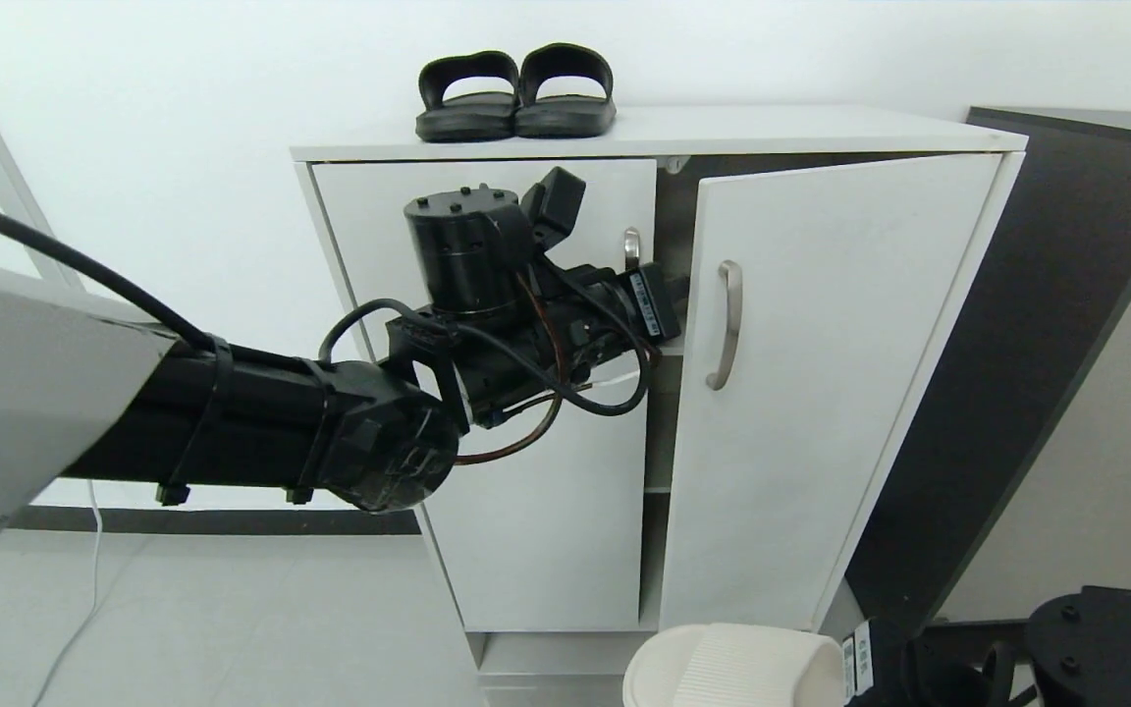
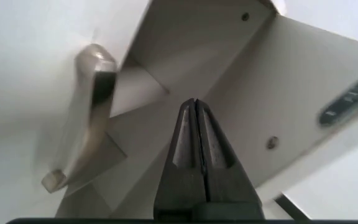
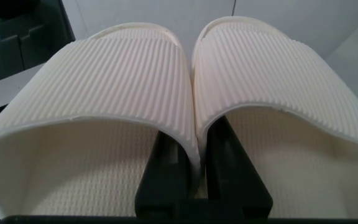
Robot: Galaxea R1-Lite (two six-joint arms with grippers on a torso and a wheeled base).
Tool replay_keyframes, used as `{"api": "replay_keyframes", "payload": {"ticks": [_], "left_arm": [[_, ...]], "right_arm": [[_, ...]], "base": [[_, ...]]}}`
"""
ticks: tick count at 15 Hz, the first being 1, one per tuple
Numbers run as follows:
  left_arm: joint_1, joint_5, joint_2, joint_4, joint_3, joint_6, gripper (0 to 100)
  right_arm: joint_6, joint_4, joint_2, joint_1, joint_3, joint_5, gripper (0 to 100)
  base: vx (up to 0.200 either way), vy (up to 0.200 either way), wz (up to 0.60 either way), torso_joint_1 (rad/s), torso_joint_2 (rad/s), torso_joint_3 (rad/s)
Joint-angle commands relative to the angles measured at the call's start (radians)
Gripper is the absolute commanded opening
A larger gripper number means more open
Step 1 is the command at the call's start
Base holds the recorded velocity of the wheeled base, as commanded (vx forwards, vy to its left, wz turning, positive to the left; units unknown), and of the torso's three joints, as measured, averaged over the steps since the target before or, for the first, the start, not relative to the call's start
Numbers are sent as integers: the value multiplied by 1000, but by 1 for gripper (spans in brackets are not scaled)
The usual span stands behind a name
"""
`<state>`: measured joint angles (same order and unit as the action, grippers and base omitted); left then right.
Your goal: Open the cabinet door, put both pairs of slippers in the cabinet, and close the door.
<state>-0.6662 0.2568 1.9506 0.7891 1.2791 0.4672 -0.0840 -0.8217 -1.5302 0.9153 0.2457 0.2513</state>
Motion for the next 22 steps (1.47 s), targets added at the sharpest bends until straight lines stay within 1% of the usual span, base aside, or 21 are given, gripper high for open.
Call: {"api": "replay_keyframes", "payload": {"ticks": [1, 3, 4, 5, 6, 7, 9, 11, 12, 13, 14, 15, 16, 17, 18, 19, 20, 21, 22], "left_arm": [[-10, 1, -12, 28, -53, -6, 0], [-85, 1, -24, 87, -116, -9, 0], [-148, -4, -33, 117, -144, -19, 0], [-181, -21, -35, 145, -150, -39, 0], [-184, -36, -35, 156, -142, -42, 0], [-176, -41, -33, 157, -141, -41, 0], [-121, -44, -35, 162, -156, -39, 0], [-59, -44, -65, 168, -164, -38, 0], [-18, -51, -111, 150, -172, -38, 0], [13, -77, -168, 102, -185, -39, 0], [54, -113, -263, 13, -208, -42, 0], [76, -128, -352, -59, -233, -44, 0], [100, -133, -446, -137, -258, -47, 0], [119, -159, -538, -234, -279, -56, 0], [126, -222, -636, -347, -311, -75, 0], [132, -295, -730, -430, -354, -96, 0], [132, -334, -797, -467, -393, -105, 0], [132, -390, -931, -519, -463, -125, 0], [152, -447, -1013, -565, -506, -151, 0]], "right_arm": [[1, -1, -10, 16, -11, 3, 0], [0, -4, -10, 39, -28, 25, 0], [-10, -8, -8, 45, -34, 33, 0], [-28, -13, -8, 45, -40, 33, 0], [-33, -16, -8, 45, -42, 31, 0], [-33, -19, -8, 45, -42, 31, 0], [-33, -31, -13, 43, -40, 28, 0], [-23, -31, -42, 27, -2, 16, 0], [-10, -31, -70, -1, 44, -35, 0], [26, -33, -93, -16, 78, -109, 0], [93, -37, -111, -23, 132, -213, 0], [130, -36, -114, -30, 171, -296, 0], [141, -31, -114, -47, 205, -368, 0], [142, -30, -119, -64, 233, -429, 0], [145, -30, -123, -76, 257, -486, 0], [147, -30, -142, -99, 283, -534, 0], [148, -30, -157, -118, 305, -553, 0], [156, -31, -191, -156, 337, -589, 0], [170, -30, -208, -165, 362, -630, 0]], "base": [[-200, 0, 0, -7, -2, 7], [-200, 0, 0, -5, 2, 5], [-200, 0, 0, -2, 2, -2], [0, 0, 0, 0, 0, 0], [0, 0, 0, 0, 0, 0], [0, 0, 0, 0, 0, 0], [0, 0, 0, 0, 0, 0], [0, 0, 0, 0, 0, 0], [0, 0, 0, 0, 0, 0], [0, 0, 0, 0, 0, 0], [0, 0, 0, 0, 0, 0], [0, 0, 0, 0, 0, 0], [0, 0, 0, 0, 0, 0], [0, 0, 0, 0, 0, 0], [0, 0, 0, 0, 0, 0], [0, 0, 0, 0, 0, 0], [0, 0, 0, 0, 0, 0], [0, 0, 0, 0, 0, 0], [0, 0, 0, 0, 0, 0]]}}
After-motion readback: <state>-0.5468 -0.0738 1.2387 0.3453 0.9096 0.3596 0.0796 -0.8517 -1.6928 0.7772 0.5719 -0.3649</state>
